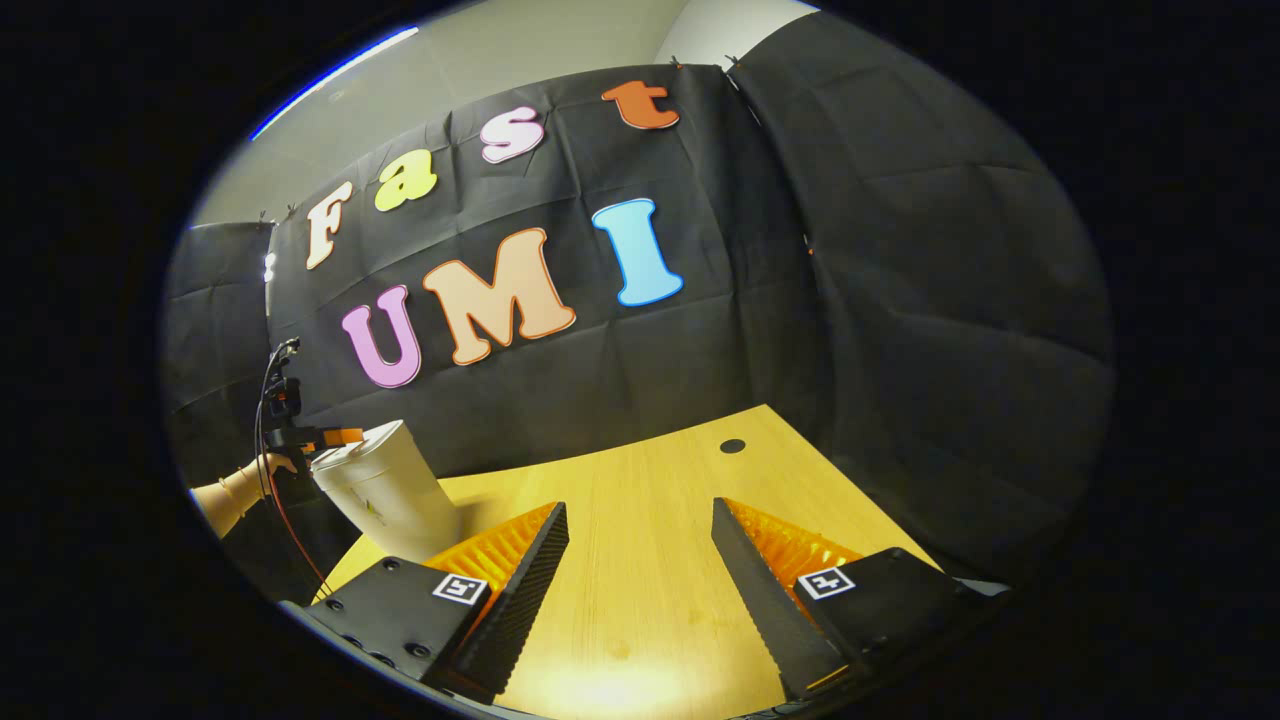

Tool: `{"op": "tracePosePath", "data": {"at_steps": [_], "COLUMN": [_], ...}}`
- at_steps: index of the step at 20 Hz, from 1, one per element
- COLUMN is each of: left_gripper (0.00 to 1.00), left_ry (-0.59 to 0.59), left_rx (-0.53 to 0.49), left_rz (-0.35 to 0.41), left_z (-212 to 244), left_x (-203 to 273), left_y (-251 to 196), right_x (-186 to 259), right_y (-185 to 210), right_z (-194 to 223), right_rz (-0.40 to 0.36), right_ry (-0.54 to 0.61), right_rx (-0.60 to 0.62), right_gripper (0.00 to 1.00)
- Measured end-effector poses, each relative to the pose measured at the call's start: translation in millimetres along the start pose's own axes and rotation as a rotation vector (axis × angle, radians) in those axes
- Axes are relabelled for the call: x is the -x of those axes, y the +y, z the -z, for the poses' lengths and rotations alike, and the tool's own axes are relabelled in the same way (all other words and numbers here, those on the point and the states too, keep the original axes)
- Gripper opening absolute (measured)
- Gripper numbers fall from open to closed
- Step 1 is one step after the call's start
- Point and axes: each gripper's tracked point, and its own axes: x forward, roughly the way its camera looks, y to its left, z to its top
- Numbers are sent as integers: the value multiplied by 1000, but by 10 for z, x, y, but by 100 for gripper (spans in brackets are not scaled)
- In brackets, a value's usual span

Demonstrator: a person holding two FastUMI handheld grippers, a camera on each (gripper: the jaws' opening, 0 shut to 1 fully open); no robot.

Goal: Press the lid of the desktop garbage bin to open it, pick up the crumpled paper on the desktop and throw it into the bin, then pick up the pop can on the desktop and drop it into the bin, and finally close the garbage bin lid.

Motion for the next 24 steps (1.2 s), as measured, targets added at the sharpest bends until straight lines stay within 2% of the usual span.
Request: {"op": "tracePosePath", "data": {"at_steps": [4,5,6,10,14,17,18,19,24], "left_gripper": [95,100,94,93,94,95,90,95,94], "left_ry": [3,6,13,17,21,-2,-3,-4,-88], "left_rx": [-40,-49,-68,-110,-9,-38,-42,-30,-16], "left_rz": [-6,-10,-10,-32,-5,-4,-2,-2,-1], "left_z": [7,16,10,21,99,101,117,144,24], "left_x": [27,15,26,22,21,11,6,14,60], "left_y": [-3,-4,-5,2,-7,1,8,-3,8], "right_x": [42,44,32,-4,-3,-12,-6,12,145], "right_y": [-51,-47,-35,2,20,64,75,72,-58], "right_z": [1,7,14,43,55,65,67,70,33], "right_rz": [13,10,7,-3,-8,-21,-25,-26,-13], "right_ry": [1,2,4,12,17,14,11,11,3], "right_rx": [-7,-11,-15,-12,-9,-16,-16,-15,-32], "right_gripper": [96,96,94,96,96,96,96,96,96]}}
